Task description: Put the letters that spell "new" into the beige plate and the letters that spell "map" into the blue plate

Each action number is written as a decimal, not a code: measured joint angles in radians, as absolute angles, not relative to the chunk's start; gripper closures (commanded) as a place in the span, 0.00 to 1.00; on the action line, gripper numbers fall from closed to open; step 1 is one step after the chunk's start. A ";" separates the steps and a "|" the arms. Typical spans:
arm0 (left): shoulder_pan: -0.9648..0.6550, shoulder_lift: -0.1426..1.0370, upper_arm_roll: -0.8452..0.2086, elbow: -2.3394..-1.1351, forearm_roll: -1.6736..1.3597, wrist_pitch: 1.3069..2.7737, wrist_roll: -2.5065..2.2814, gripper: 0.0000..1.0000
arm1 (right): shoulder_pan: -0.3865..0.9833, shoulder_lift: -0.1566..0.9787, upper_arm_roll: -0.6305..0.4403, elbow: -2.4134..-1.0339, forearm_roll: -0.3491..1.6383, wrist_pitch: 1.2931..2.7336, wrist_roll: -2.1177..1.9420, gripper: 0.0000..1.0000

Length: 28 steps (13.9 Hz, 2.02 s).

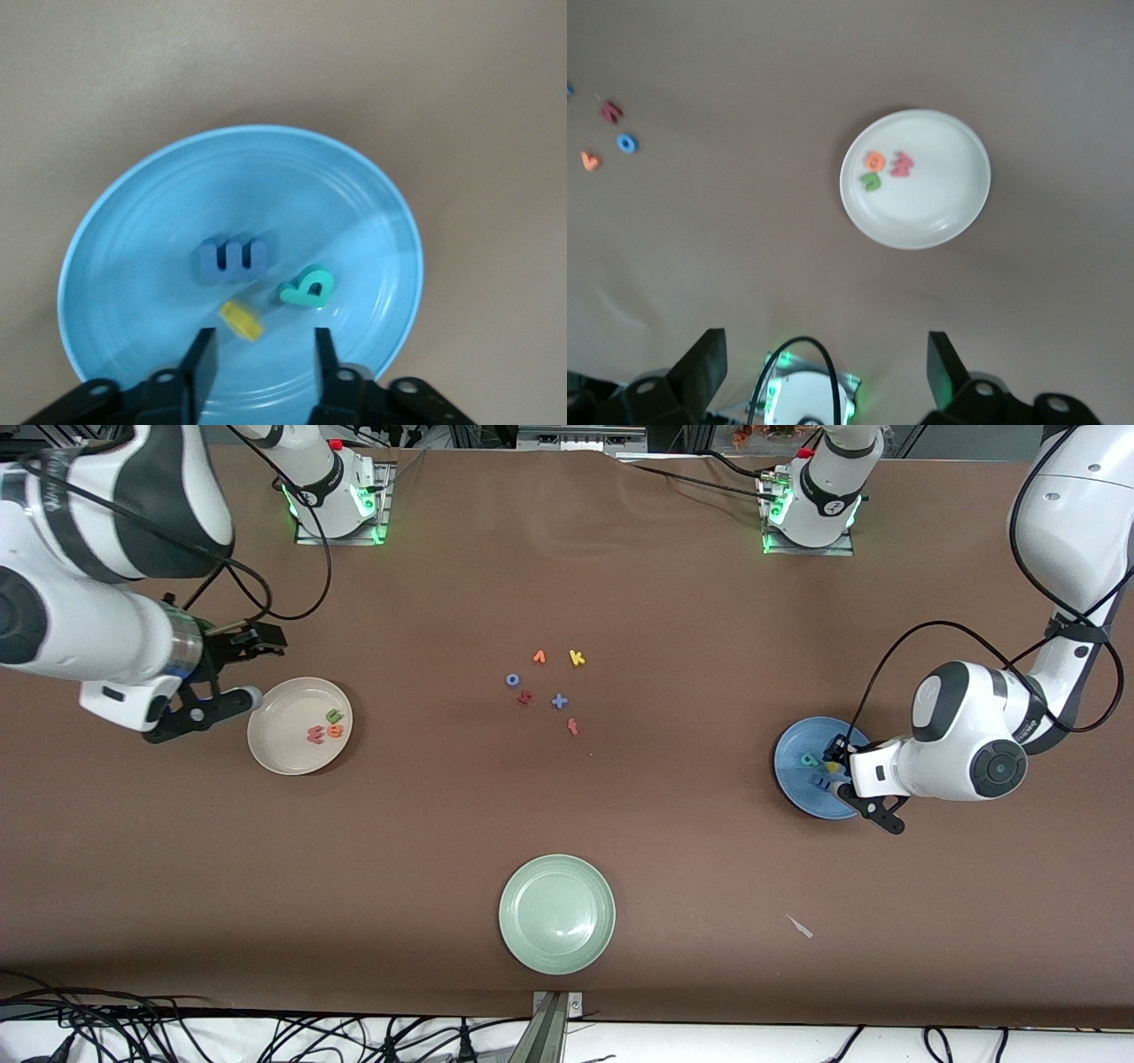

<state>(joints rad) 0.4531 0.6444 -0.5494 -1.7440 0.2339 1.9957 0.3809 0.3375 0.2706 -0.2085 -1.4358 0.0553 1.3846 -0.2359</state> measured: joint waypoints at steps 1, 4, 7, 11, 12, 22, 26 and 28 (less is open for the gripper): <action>0.453 0.643 -0.562 -1.731 0.234 1.983 0.381 0.00 | 0.280 0.254 -0.162 -1.436 0.053 1.392 -0.237 0.00; 0.437 0.630 -0.614 -1.650 0.234 1.890 0.355 0.00 | 0.167 0.161 -0.081 -1.494 0.050 1.402 -0.236 0.00; 0.364 0.611 -0.624 -1.520 0.234 1.741 0.299 0.00 | 0.044 0.053 0.034 -1.622 0.023 1.471 -0.237 0.00; 0.318 0.562 -0.626 -1.386 0.277 1.583 0.279 0.00 | 0.027 0.013 0.064 -1.659 -0.040 1.475 -0.232 0.00; 0.307 0.535 -0.626 -1.367 0.296 1.562 0.279 0.00 | 0.024 0.011 0.054 -1.659 -0.042 1.470 -0.231 0.00; 0.040 0.214 -0.168 -1.415 0.040 1.634 0.206 0.00 | 0.012 -0.003 0.024 -1.638 0.007 1.465 -0.047 0.00; -0.032 0.076 -0.120 -1.599 0.036 1.634 -0.066 0.00 | 0.011 -0.012 0.022 -1.637 0.005 1.466 -0.007 0.00; -0.056 0.024 -0.109 -1.661 0.036 1.639 -0.111 0.00 | 0.010 -0.013 0.022 -1.637 0.003 1.469 -0.003 0.00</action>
